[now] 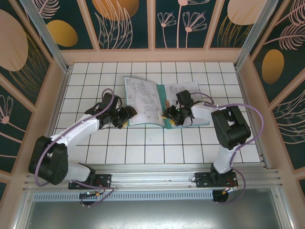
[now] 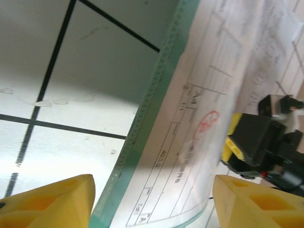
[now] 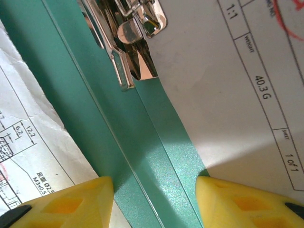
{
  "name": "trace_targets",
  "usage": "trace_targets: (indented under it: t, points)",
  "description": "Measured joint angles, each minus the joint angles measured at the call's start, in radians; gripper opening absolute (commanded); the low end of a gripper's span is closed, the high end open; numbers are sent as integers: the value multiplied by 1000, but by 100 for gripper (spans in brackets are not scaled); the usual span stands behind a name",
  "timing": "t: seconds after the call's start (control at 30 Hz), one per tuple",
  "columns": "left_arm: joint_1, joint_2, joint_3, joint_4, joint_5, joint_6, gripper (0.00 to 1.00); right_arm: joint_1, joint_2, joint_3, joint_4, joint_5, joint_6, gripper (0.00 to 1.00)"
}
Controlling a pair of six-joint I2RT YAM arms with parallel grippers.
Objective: Put the files into the folder
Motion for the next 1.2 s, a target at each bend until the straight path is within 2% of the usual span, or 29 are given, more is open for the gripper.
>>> trace_targets:
  t: [0.33, 0.43, 0.63, 0.73, 0.77, 0.97, 1.2]
  points:
    - [-25, -13, 42, 114, 60, -39, 58, 0, 3, 3, 3, -1, 0, 52]
    - [-32, -7, 54, 142, 73, -42, 53, 1, 4, 3, 3, -1, 0, 52]
    - [-52, 45, 88, 155, 77, -42, 21, 1, 4, 3, 4, -1, 0, 52]
    - [-67, 83, 143, 116, 68, -17, 2, 2, 3, 5, 4, -1, 0, 55]
    - [-70, 92, 164, 95, 61, -2, 0, 3, 3, 8, 2, 0, -1, 58]
    - [-79, 123, 268, -98, -26, 98, 0, 39, 4, 74, -64, 47, -40, 69]
    - [-78, 166, 431, -357, -169, 271, 0, 15, -76, 121, -121, 101, -44, 70]
